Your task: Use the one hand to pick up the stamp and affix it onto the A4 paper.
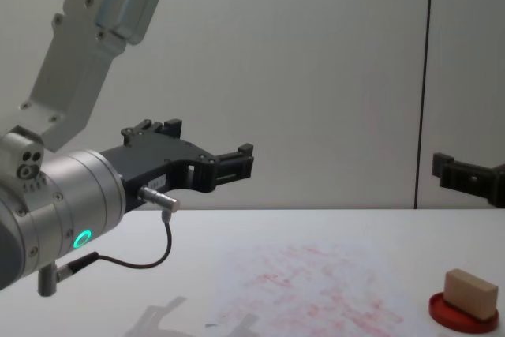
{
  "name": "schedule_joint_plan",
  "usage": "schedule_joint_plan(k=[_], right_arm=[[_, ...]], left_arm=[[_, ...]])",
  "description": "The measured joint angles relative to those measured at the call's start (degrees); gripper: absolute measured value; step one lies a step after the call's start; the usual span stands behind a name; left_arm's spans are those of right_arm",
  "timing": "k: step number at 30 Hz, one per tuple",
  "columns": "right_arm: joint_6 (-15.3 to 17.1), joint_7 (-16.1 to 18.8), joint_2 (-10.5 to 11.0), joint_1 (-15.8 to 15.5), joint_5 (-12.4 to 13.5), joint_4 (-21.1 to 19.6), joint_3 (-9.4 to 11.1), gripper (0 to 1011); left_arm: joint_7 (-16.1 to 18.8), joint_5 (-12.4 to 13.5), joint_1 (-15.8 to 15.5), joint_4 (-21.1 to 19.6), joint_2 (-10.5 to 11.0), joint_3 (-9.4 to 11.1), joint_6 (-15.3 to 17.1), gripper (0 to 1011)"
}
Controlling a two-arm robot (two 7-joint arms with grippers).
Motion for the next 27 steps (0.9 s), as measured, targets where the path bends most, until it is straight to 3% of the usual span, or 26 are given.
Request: schedule_joint_plan(k=[27], right_arm=[[0.66,0.75,0.23,0.46,0.37,0.97,0.46,1001]], left_arm=[[0.0,0.0,0.0,0.0,0.0,0.0,0.0,993]])
